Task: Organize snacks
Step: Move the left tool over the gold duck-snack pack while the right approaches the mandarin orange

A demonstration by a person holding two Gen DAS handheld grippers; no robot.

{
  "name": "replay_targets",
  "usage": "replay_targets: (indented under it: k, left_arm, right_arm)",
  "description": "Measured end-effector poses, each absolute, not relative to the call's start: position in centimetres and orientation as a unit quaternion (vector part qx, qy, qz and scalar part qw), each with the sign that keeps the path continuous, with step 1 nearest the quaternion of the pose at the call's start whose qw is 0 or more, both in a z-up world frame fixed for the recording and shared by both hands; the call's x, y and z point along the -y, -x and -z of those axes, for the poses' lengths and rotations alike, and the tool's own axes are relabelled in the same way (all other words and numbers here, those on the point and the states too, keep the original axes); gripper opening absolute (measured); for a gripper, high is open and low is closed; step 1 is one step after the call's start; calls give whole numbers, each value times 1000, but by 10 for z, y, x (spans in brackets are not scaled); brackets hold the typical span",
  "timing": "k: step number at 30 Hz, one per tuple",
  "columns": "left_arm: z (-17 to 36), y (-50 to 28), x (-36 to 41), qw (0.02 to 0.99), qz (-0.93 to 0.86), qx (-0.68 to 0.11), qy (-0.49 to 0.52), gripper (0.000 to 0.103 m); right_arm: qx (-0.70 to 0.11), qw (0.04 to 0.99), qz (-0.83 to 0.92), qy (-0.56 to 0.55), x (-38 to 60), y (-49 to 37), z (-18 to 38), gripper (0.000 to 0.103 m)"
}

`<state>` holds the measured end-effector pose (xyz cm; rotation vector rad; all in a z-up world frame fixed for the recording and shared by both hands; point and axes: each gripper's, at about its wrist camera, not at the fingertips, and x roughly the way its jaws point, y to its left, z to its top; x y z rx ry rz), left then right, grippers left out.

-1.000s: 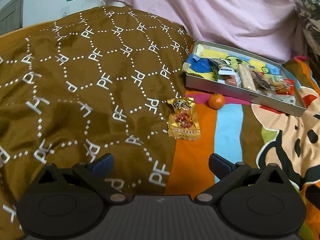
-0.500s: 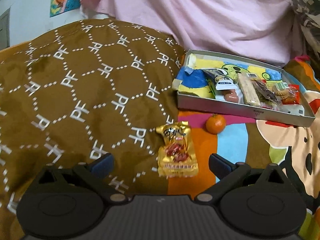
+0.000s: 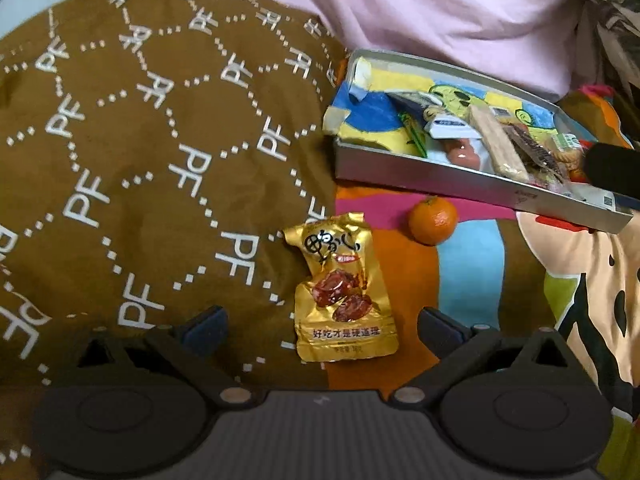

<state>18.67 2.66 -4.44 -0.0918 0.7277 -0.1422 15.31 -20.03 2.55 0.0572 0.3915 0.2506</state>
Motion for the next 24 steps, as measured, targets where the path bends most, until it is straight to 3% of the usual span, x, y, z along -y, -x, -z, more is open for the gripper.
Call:
replay_targets:
  k: [3,9,17,20,24]
  left_arm:
    - [48,-190,-28,929,66,-361,48,103]
    - [50,-188,-26,930,64,-359,35,103]
    - [50,-187,-25,932,63,-355,30,103]
    - [50,-186,-23,934,68,-350,25,103]
    - [49,-184,-20,935,72,-346,17,103]
  right_arm:
    - [-234,958,-149,-76,197,-190,-15,102]
    - [-283,940,-175,-70,170,-236,12,101]
    - [-293,934,-200,-38,144,-260,37,85]
    - [-298,933,-201,-18,138,-264,46,75]
    - [-286,938,-198,10,135,-258,52,52]
